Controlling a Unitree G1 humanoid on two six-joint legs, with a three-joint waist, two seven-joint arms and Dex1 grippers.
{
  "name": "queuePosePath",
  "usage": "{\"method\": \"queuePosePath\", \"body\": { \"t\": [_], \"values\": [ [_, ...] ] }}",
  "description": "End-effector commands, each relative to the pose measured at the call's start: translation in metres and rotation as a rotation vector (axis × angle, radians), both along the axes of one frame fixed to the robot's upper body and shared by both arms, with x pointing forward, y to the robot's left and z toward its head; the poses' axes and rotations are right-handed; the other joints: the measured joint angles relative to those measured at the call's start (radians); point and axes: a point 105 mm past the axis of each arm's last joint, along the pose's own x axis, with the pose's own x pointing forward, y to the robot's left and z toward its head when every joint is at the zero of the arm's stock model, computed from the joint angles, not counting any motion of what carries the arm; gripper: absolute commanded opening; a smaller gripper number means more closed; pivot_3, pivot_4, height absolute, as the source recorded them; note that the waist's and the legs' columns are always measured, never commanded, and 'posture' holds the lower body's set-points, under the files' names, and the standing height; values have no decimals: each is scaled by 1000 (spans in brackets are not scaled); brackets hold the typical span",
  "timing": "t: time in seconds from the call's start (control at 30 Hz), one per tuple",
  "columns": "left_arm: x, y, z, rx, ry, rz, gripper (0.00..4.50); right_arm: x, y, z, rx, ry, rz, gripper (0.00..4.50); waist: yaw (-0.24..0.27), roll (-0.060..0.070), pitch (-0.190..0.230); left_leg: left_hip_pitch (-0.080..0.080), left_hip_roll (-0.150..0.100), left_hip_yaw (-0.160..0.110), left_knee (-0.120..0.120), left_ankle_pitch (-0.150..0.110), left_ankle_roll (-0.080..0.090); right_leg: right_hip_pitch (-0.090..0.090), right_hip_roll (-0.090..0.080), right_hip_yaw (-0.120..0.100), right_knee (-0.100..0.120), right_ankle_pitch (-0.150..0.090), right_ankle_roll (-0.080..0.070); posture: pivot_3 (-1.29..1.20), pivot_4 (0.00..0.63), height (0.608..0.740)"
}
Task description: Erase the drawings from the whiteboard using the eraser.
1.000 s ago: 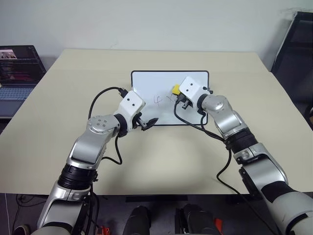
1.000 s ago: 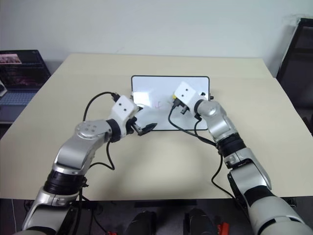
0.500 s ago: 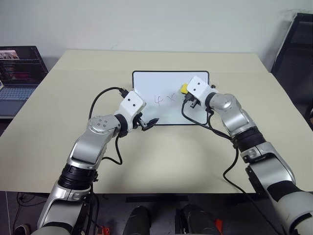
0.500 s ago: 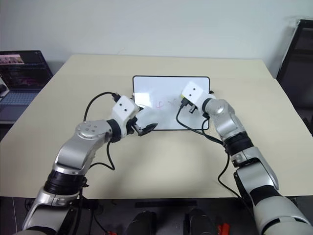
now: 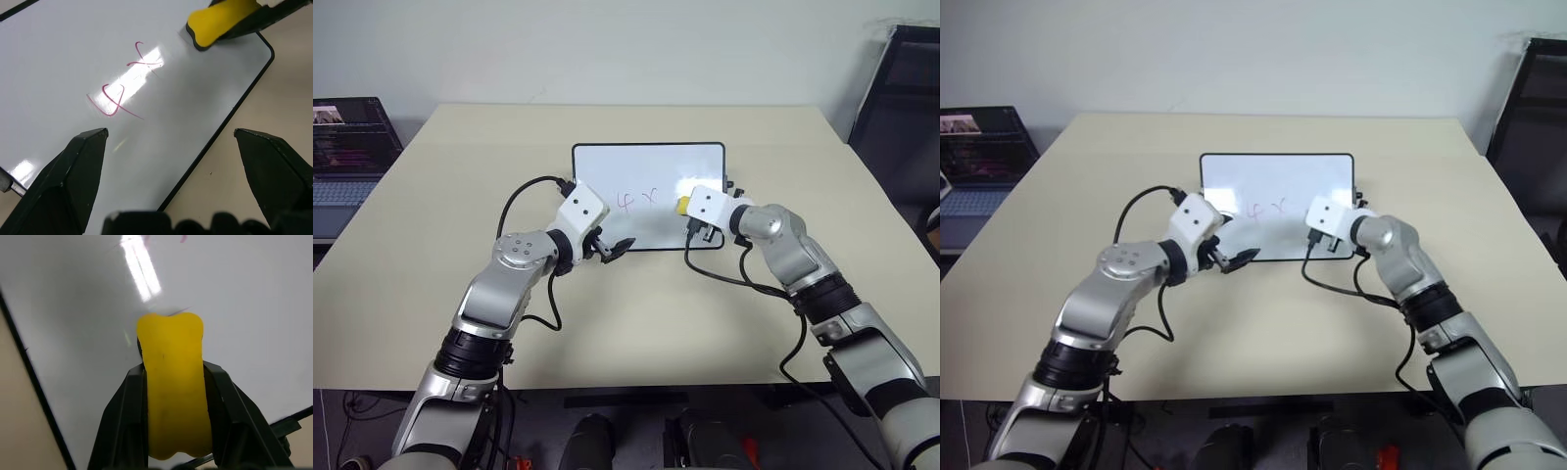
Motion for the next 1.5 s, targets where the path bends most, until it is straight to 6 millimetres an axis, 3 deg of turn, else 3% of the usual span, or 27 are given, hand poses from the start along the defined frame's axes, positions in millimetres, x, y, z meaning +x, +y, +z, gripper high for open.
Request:
{"method": "queuePosePath", "body": {
  "t": [0.03, 0.3, 0.43, 0.53, 0.67, 0.8, 0.93, 1.03, 1.17, 1.27, 1.4, 1.5],
  "values": [
    [-1, 0, 5, 7, -29, -11, 4500, -4, -2, -13, -70, 13, 10, 1127, -2, 0, 0, 0, 0, 0, 0, 0, 0, 0, 0, 0, 0, 0, 0, 0, 150, 740],
    [-5, 9, -5, 23, 5, 13, 4500, 18, 17, 35, 103, -172, -52, 1126, -12, 0, 0, 1, 2, 2, 0, 0, 0, 0, 1, 3, 0, 0, 0, 0, 150, 740],
    [-7, 10, -8, 20, 12, 19, 4500, 26, 16, 46, 137, -206, -85, 1126, -5, 0, 0, 0, 1, 2, 0, 0, 0, -1, 1, 2, 0, 0, -1, 0, 150, 740],
    [-8, 10, -8, 16, 12, 21, 4500, 27, 11, 36, 116, -152, -91, 1126, -2, 0, 0, 0, 0, 2, -4, 0, 0, -2, 0, 2, -1, 0, -1, 0, 150, 740],
    [-9, 9, -8, 12, 12, 21, 4500, 13, 2, 3, 29, 12, -51, 1126, -2, 0, 0, 0, 0, 2, -4, 0, 0, -2, 0, 2, -1, 0, -1, 0, 150, 740],
    [-9, 8, -9, 7, 15, 19, 4500, -4, -3, -14, -41, 95, 4, 1125, -2, 0, 0, 1, 0, 2, -4, 0, 0, -1, 0, 2, -1, 0, 0, 0, 150, 740],
    [-8, 7, -10, 5, 16, 14, 4500, -1, -3, -6, -45, 39, -9, 1125, -4, 0, 0, 2, 1, 2, -3, 0, 0, -1, 0, 2, -1, -2, 4, 0, 150, 740],
    [-7, 6, -10, 4, 16, 8, 4500, 12, 2, 22, 35, -96, -51, 1125, -6, -1, 0, 2, 2, 3, -3, 1, 0, -1, 1, 3, -1, -2, 4, 0, 150, 740],
    [-7, 4, -10, 3, 16, 2, 4500, 19, 9, 42, 103, -193, -69, 1123, -3, -1, 1, 1, 1, 3, -3, 1, 0, -1, 1, 3, 0, -2, 3, 0, 150, 740],
    [-8, 3, -10, 1, 16, 4, 4500, 19, 9, 36, 110, -173, -74, 1123, -2, -1, 1, 0, 0, 3, -4, 1, 0, -2, 0, 3, -1, 0, -1, 0, 150, 740],
    [-9, 13, -12, -25, 18, 61, 4500, 3, 8, 3, 85, 3, -31, 1123, -2, -1, 0, 0, 1, 3, -5, 0, 0, -2, 0, 3, -2, 0, -1, 0, 150, 740],
    [-11, 18, -15, -45, 32, 85, 4500, -5, 7, -6, 89, 45, -14, 1123, -3, -1, 0, 0, 1, 2, -5, 0, 0, -2, 0, 3, -3, 0, -1, 0, 150, 740]
  ]
}}
